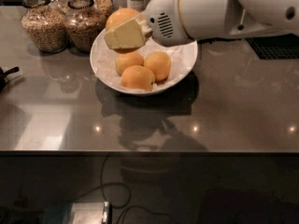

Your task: Pick orange from white bowl

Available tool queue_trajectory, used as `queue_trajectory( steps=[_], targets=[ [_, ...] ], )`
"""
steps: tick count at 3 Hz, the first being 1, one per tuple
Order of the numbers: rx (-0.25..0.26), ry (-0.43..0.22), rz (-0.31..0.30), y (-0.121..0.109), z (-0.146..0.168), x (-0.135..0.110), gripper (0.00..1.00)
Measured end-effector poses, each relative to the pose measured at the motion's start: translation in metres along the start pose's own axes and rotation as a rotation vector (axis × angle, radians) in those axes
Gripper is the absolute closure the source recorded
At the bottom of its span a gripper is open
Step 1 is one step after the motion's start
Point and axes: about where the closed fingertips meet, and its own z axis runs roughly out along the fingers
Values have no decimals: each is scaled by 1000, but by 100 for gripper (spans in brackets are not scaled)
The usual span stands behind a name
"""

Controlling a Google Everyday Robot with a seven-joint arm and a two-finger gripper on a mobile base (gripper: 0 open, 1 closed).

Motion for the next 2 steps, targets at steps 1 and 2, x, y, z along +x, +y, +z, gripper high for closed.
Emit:
queue_trajectory(
  steps=[1, 2],
  targets=[
    [-105, -141, 21, 23, -14, -7, 100],
    [-132, -208, 3, 35, -27, -18, 100]
  ],
)
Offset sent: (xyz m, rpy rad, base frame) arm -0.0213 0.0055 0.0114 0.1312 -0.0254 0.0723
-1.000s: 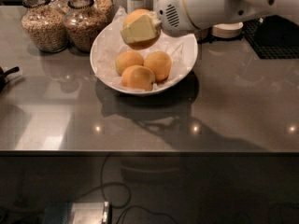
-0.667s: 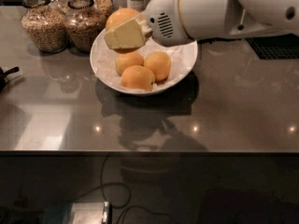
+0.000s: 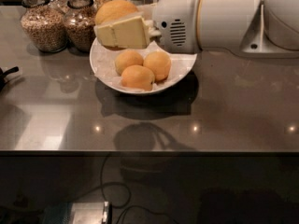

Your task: Pick orange from white bowl

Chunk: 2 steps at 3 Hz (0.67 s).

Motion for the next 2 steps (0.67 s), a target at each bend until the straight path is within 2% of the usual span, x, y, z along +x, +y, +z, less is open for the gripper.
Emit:
queue_trajectory(
  steps=[1, 2],
  targets=[
    [1, 2, -3, 1, 0, 0, 100],
    [-91, -3, -27, 5, -4, -8, 100]
  ],
)
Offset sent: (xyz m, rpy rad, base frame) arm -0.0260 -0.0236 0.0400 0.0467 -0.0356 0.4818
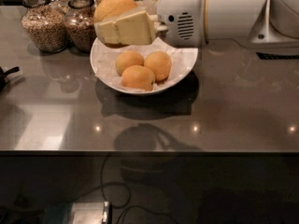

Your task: Pick orange from white bowl

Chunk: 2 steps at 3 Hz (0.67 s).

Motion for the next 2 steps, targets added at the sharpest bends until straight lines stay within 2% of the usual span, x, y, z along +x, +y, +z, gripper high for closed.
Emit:
queue_trajectory(
  steps=[1, 2],
  targets=[
    [-181, -95, 5, -9, -22, -27, 100],
    [-359, -156, 35, -9, -45, -50, 100]
  ],
)
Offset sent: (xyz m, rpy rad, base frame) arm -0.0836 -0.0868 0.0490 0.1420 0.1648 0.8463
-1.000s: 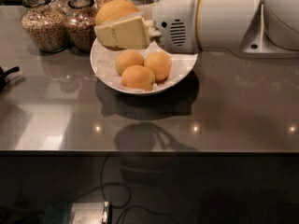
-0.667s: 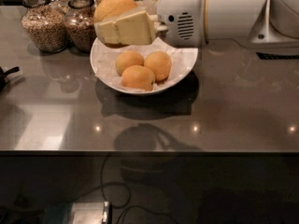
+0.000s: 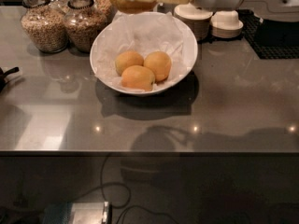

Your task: Pick orange from white bowl

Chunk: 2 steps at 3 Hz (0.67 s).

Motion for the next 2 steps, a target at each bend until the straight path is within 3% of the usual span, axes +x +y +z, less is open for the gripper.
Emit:
queue_trajectory(
  steps=[1, 2],
  targets=[
    [-54, 32, -28, 18, -5, -1, 100],
    [-56, 34, -27, 18, -4, -1, 100]
  ],
)
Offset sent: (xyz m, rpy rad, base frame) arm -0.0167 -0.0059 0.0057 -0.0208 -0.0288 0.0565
